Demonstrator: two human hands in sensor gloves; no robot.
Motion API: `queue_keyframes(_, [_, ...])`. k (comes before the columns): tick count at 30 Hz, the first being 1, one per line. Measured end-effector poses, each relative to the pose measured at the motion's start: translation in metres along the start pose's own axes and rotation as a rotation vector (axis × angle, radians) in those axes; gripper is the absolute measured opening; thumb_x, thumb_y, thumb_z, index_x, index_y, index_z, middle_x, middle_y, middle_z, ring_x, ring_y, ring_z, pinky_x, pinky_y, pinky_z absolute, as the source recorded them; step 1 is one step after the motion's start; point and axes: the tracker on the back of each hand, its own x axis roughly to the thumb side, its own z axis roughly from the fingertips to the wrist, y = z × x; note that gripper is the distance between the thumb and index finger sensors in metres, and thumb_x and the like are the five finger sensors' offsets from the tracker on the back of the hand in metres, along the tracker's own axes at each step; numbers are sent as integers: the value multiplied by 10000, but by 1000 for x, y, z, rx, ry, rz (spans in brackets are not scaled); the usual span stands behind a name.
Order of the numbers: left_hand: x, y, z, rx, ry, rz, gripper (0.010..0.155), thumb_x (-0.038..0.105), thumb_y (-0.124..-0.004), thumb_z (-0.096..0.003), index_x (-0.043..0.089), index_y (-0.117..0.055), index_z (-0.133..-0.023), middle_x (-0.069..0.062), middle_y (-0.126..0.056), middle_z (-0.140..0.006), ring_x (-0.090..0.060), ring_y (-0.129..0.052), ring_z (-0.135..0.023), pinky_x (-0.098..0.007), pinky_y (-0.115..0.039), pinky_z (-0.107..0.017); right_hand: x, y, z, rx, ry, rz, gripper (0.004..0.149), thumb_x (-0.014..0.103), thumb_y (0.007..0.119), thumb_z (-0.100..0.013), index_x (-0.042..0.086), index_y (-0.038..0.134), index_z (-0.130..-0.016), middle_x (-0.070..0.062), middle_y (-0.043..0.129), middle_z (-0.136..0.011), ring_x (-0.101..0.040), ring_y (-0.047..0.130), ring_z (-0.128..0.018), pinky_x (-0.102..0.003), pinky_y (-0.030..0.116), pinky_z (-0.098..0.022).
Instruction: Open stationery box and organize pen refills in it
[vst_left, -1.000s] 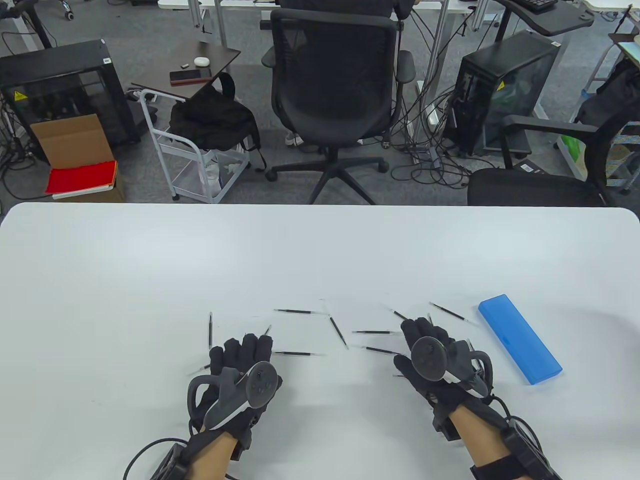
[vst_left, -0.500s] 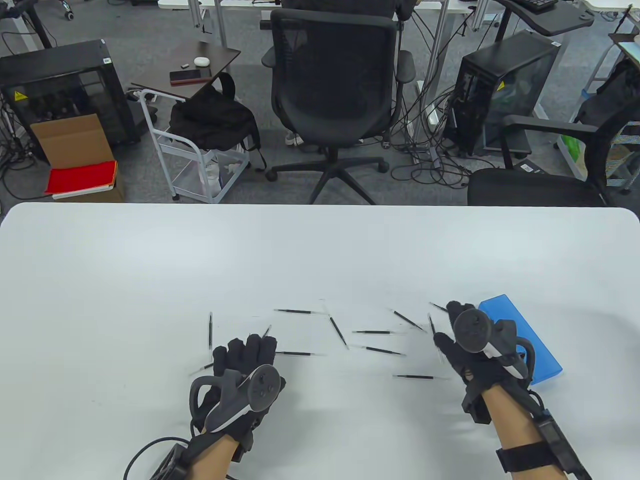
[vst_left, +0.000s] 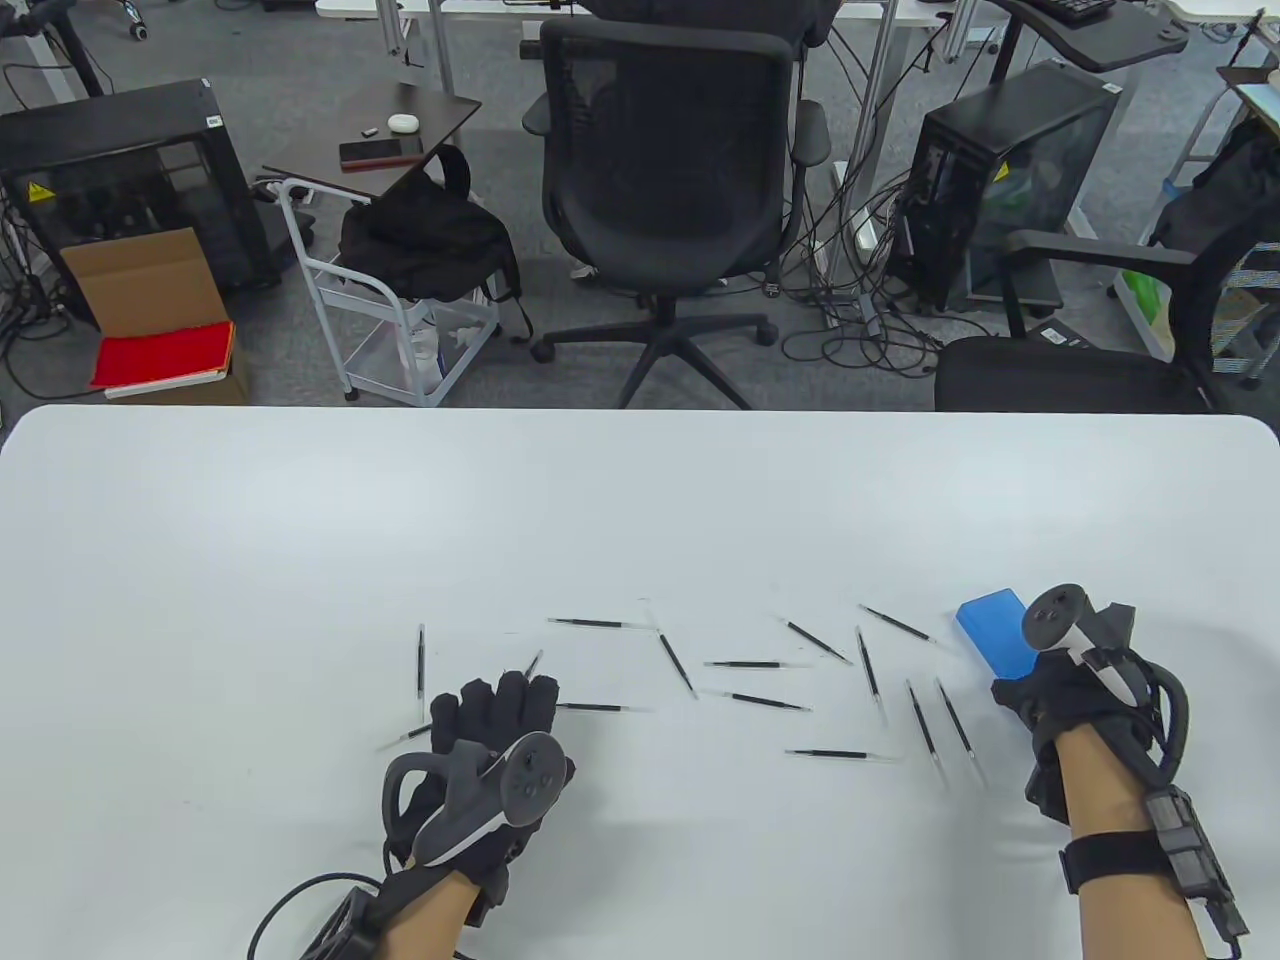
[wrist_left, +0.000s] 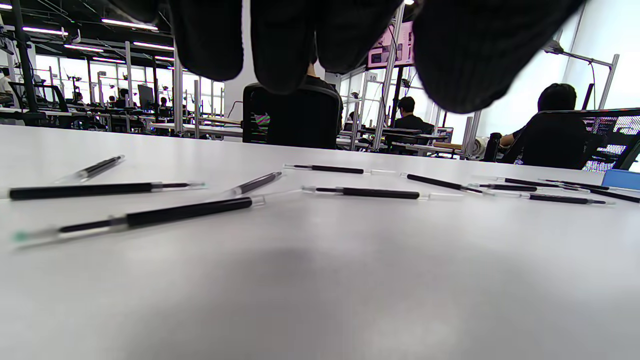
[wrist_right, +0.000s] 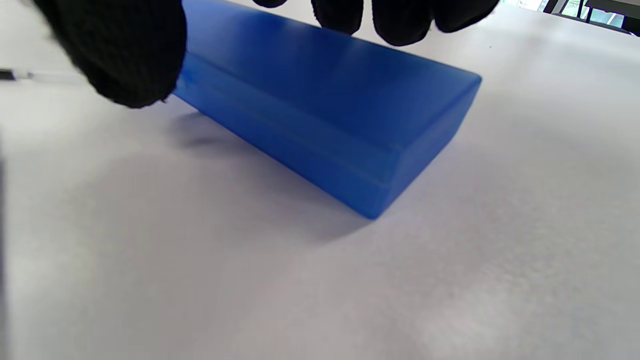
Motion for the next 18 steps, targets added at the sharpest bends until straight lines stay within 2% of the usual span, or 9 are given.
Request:
queue_keyframes(6, [2, 1, 1, -3, -3, -8, 771, 539, -748, -504, 216, -510, -1162, -140, -590, -1229, -518, -638, -1074, -691, -459, -776, 5, 1, 3, -100, -18, 68, 937, 485, 854, -481, 122, 363, -1190, -291, 612, -1170, -495, 692, -1009, -628, 588, -750])
queue_keyframes(8, [3, 1, 2, 3, -4, -9, 771, 538, -748, -503, 217, -510, -1162, -139, -594, -1227, -520, -645, -1071, -691, -462, -776, 7, 1, 6, -131, -37, 71, 927, 481, 857, -478, 122, 380, -1187, -295, 623, -1161, -500, 706, -991, -627, 600, -740])
queue_keyframes(10, [5, 2, 3, 5, -10, -4, 770, 539, -747, -505, 215, -510, -1162, -139, -599, -1225, -518, -652, -1069, -687, -476, -777, 12, -3, 16, -210, -81, 90, 920, 478, 864, -470, 123, 400, -1182, -290, 628, -1159, -507, 713, -980, -628, 608, -733])
queue_keyframes(14, [9, 3, 4, 18, -30, -15, 767, 540, -749, -501, 215, -520, -1158, -138, -620, -1215, -509, -680, -1058, -676, -502, -775, 33, -12, 49, -326, -247, 97, 924, 479, 871, -461, 127, 411, -1181, -284, 640, -1155, -511, 716, -976, -631, 615, -728])
queue_keyframes(18, [15, 7, 9, 57, -68, -9, 754, 538, -752, -500, 214, -545, -1149, -127, -668, -1193, -488, -720, -1047, -661, -505, -781, 68, -17, 103, -417, -479, 135, 920, 477, 876, -457, 136, 422, -1181, -276, 635, -1166, -509, 717, -983, -631, 619, -729])
